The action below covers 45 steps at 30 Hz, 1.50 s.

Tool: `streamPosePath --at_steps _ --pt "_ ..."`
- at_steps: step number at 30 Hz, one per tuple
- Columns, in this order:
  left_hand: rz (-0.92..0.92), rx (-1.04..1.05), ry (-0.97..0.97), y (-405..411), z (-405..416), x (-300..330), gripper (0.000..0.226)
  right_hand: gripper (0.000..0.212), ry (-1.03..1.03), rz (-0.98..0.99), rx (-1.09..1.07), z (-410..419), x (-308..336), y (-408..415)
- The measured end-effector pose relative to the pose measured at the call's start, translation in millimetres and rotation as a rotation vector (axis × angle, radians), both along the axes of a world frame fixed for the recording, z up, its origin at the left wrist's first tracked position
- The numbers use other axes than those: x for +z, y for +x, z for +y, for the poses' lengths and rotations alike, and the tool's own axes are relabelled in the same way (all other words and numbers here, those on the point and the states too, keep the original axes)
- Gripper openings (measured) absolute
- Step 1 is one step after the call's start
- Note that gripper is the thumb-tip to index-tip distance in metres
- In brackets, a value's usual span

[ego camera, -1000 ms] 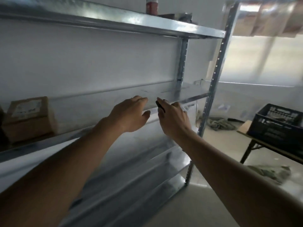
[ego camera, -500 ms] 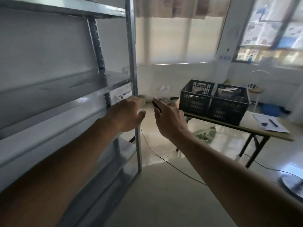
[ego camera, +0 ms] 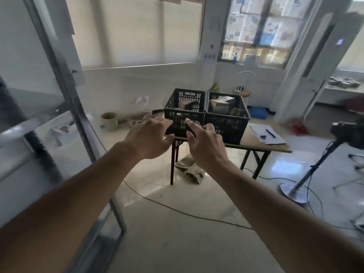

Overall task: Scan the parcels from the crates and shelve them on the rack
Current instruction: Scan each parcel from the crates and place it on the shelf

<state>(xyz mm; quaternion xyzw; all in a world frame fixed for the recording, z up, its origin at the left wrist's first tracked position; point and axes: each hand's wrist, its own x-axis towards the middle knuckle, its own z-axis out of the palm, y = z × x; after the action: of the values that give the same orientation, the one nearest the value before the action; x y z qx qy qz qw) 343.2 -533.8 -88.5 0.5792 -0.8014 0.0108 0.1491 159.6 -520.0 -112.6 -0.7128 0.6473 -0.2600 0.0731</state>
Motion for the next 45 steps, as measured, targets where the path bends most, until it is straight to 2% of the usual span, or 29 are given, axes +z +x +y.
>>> streamPosePath --at_steps 8,23,34,39,45 --pt "0.003 -0.088 0.068 -38.4 -151.7 -23.9 0.055 0.05 0.058 -0.017 -0.089 -131.1 -22.6 -37.1" --pt "-0.039 0.033 0.225 -120.5 -443.3 -82.8 0.054 0.05 0.195 -0.016 -0.04 -436.0 -82.3 -128.5" --pt "-0.001 0.019 0.334 -114.9 -625.9 -140.3 0.045 0.049 0.262 0.006 -0.051 -613.3 -131.1 -132.8" --pt "0.008 -0.021 0.446 -115.1 -715.2 -176.5 0.055 0.049 0.302 0.029 -0.112 -690.3 -158.8 -126.1" --pt "-0.036 -0.041 0.587 -117.3 -791.2 -219.5 0.056 0.049 0.37 0.056 -0.163 -755.6 -186.1 -119.2"
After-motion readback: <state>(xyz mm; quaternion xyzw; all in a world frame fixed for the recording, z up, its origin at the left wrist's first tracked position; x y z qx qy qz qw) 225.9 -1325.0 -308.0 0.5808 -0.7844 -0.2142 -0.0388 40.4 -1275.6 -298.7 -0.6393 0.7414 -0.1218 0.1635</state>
